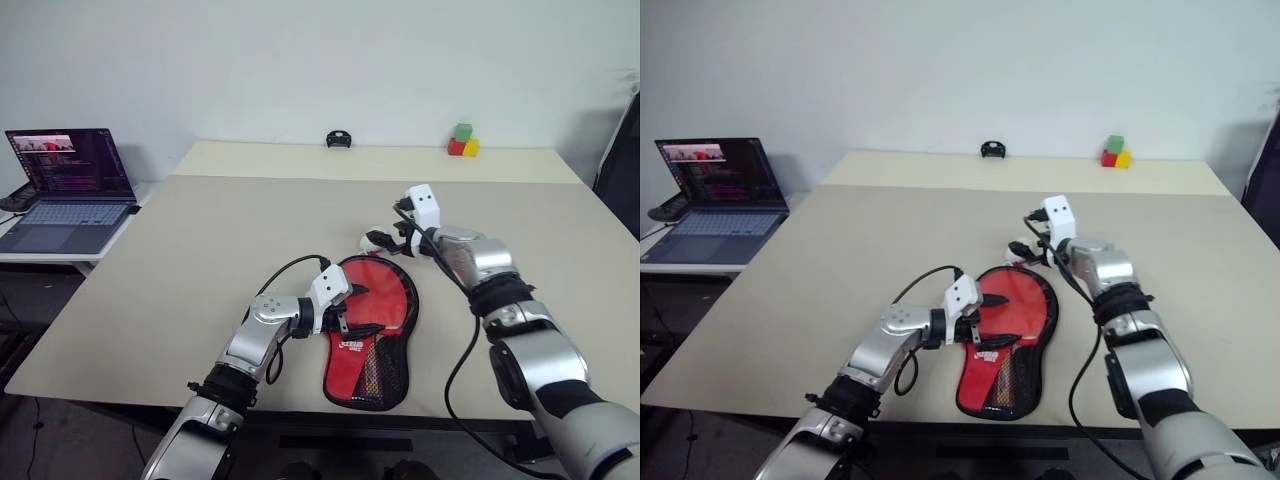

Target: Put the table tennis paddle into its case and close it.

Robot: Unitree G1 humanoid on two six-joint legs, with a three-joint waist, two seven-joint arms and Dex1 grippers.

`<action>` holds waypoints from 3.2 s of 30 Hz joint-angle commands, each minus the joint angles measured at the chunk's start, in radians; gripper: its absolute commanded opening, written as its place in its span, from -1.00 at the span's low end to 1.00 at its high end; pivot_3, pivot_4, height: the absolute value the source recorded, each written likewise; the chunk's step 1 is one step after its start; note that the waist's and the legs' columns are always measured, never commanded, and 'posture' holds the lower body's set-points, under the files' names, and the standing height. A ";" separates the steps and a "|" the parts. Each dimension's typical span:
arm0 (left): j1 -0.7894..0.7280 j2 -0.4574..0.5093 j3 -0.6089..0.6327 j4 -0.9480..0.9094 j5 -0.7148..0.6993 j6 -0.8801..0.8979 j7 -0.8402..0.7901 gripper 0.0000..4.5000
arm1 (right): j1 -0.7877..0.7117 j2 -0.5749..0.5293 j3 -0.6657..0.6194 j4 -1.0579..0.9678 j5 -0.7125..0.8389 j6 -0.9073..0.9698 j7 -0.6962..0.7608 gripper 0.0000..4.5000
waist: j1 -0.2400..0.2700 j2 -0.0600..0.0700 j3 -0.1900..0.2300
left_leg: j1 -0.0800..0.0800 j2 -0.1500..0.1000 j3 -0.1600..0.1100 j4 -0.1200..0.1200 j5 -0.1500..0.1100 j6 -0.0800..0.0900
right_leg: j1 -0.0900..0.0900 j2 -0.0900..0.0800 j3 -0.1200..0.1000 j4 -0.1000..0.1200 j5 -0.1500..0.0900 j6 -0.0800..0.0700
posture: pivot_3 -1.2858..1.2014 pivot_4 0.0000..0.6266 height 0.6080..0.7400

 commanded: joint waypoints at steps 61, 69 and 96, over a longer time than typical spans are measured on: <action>0.075 -0.026 -0.062 0.134 0.049 -0.039 0.058 1.00 | 0.007 0.008 -0.097 0.143 -0.233 -0.315 -0.177 -0.99 | -0.003 0.003 -0.003 | 0.016 0.000 0.010 -0.012 0.002 -0.003 | 0.006 0.000 0.014 0.002 -0.001 -0.002 | 0.03 -0.52 1.00; 0.054 -0.042 -0.058 0.170 0.054 -0.051 0.060 1.00 | 0.256 -0.086 -0.103 -0.254 -0.216 -0.111 -0.138 -0.99 | 0.006 0.003 -0.004 | 0.016 0.000 0.010 -0.012 0.002 -0.003 | 0.006 0.000 0.013 0.001 -0.001 -0.002 | 0.03 -0.52 1.00; -0.026 -0.083 -0.065 0.319 0.074 -0.129 0.038 1.00 | 0.985 -0.097 -0.275 -1.579 0.038 0.760 -0.223 -0.99 | 0.035 0.007 -0.008 | 0.016 0.001 -0.007 -0.013 0.002 -0.003 | 0.019 0.000 -0.005 -0.014 -0.005 0.004 | 0.03 -0.52 1.00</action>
